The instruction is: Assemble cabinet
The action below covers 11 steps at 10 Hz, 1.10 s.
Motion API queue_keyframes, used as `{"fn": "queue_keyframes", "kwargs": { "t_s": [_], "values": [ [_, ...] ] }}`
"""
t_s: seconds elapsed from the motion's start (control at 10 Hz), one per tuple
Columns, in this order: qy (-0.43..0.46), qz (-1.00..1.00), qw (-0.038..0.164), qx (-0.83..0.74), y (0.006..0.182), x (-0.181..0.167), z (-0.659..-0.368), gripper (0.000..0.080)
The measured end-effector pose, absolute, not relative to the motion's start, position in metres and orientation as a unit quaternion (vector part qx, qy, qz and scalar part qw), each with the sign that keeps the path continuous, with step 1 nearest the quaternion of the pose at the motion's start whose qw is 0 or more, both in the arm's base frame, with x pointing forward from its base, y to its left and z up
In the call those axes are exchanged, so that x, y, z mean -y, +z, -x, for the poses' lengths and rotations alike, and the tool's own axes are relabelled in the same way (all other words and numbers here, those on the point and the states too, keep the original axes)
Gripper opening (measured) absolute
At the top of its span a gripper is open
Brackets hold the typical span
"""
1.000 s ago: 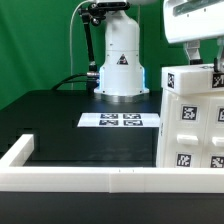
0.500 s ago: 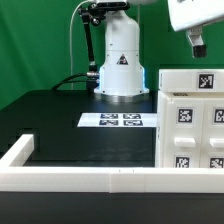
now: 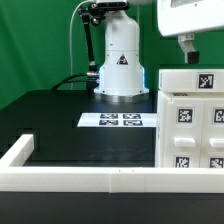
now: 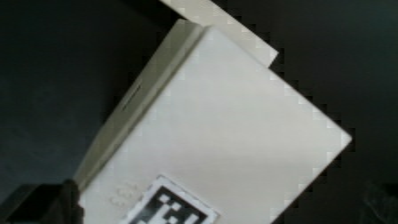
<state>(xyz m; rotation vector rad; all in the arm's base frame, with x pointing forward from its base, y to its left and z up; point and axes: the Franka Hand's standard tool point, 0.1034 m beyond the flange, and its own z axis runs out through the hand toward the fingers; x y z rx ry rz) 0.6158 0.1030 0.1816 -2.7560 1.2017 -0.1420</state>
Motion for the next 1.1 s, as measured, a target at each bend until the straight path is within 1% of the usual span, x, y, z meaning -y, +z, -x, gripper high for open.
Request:
{"fn": "queue_keyframes", "kwargs": {
  "t_s": [0.1, 0.4, 0.5, 0.6, 0.7, 0.8, 0.9, 1.0, 1.1],
  "values": [
    [-0.048, 0.926, 0.065, -0.369, 0.1808, -0.1027, -0.6162, 0.0797],
    [-0.06, 0.978, 0.054, -0.194, 0.1808, -0.1026, -0.6162, 0.0797],
    [-0.063, 0.996, 0.029, -0.057, 0.1833, -0.1043, -0.6159, 0.0797],
    [-0.067, 0.997, 0.025, 0.018, 0.1845, -0.1031, -0.6176, 0.0797],
    [-0.057, 0.992, 0.015, 0.108, 0.1865, -0.104, -0.6189, 0.0797],
    [-0.06, 0.988, 0.012, 0.142, 0.1857, -0.1029, -0.6199, 0.0797],
    [-0.061, 0.971, 0.003, 0.233, 0.1855, -0.1004, -0.6202, 0.0797],
    [-0.06, 0.963, 0.0, 0.263, 0.1853, -0.1004, -0.6201, 0.0797],
    [-0.051, 0.923, -0.01, 0.382, 0.1836, -0.1014, -0.6171, 0.0797]
  ]
}}
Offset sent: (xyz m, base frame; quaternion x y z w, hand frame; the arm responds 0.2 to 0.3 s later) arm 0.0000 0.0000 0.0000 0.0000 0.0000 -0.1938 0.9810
